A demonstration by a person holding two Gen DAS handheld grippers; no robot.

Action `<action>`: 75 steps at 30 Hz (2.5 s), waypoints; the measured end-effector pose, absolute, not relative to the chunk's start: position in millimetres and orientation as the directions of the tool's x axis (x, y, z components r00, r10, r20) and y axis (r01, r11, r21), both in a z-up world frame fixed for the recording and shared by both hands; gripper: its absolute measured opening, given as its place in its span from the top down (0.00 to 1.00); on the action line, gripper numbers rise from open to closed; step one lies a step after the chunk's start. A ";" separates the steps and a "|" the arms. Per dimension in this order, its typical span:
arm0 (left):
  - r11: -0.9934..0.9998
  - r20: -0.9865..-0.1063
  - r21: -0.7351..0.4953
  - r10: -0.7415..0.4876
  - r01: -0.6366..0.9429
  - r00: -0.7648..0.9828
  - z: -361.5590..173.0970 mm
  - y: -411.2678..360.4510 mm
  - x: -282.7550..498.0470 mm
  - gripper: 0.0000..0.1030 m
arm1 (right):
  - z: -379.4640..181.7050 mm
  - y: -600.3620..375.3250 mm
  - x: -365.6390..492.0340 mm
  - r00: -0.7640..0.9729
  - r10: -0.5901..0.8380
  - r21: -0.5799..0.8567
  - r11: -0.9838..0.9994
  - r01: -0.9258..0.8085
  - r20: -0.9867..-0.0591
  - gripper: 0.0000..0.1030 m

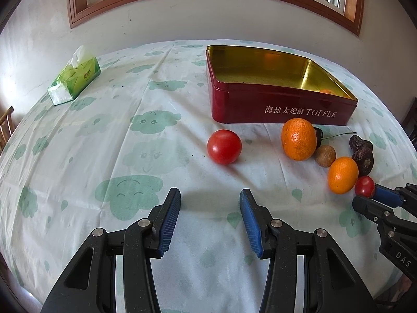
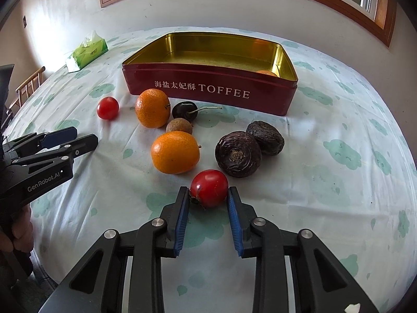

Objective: Organize fruits
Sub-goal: 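Close the left tool on the other red tomato, then lift both held tomatoes and carry them over the TOFFEE tin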

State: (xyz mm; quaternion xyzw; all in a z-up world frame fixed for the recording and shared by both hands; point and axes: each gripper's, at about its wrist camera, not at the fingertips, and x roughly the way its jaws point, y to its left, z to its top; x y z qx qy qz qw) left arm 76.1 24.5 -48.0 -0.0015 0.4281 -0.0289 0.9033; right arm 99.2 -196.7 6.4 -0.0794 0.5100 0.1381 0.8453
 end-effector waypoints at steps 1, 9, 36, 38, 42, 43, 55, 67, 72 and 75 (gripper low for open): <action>0.998 -0.773 -0.028 -0.055 0.052 0.632 -48.1 24.1 77.8 0.53 | 6.5 -196.8 99.2 0.442 0.152 0.006 0.949 -0.315 -0.884 0.74; 0.998 -0.771 -0.028 -0.062 0.064 0.634 -48.1 20.4 89.6 0.53 | 6.3 -206.6 102.0 0.448 0.137 0.006 0.959 -0.283 -0.883 0.74; 0.998 -0.779 0.001 -0.038 0.061 0.626 -46.4 10.5 129.2 0.53 | 5.0 -214.8 116.6 0.461 0.119 -0.004 0.967 -0.256 -0.879 0.74; 0.998 -0.777 0.008 -0.035 0.066 0.629 -46.8 9.5 128.4 0.56 | 5.0 -214.9 116.7 0.461 0.118 -0.005 0.967 -0.256 -0.880 0.74; 0.997 -0.774 0.006 -0.046 0.080 0.632 -46.5 7.5 127.2 0.65 | 5.0 -215.1 116.7 0.461 0.118 -0.005 0.966 -0.257 -0.879 0.74; 0.996 -0.773 0.006 -0.049 0.084 0.632 -46.5 7.0 127.0 0.66 | 5.0 -215.2 116.8 0.461 0.119 -0.004 0.967 -0.256 -0.879 0.74; 0.996 -0.773 0.014 -0.043 0.085 0.633 -45.2 6.8 124.0 0.70 | 4.9 -214.8 116.9 0.461 0.116 -0.008 0.966 -0.258 -0.880 0.74; 0.996 -0.773 0.009 -0.048 0.086 0.633 -41.3 5.4 114.3 0.70 | 6.2 -215.2 113.3 0.444 0.115 -0.008 0.964 -0.267 -0.889 0.75; 0.996 -0.769 -0.001 -0.059 0.091 0.636 -36.7 4.2 111.3 0.70 | 10.0 -216.7 110.2 0.442 0.120 -0.003 0.964 -0.267 -0.889 0.75; 0.996 -0.766 -0.006 -0.065 0.095 0.640 -33.2 2.1 109.0 0.70 | 13.7 -217.7 108.8 0.445 0.120 -0.002 0.964 -0.265 -0.887 0.75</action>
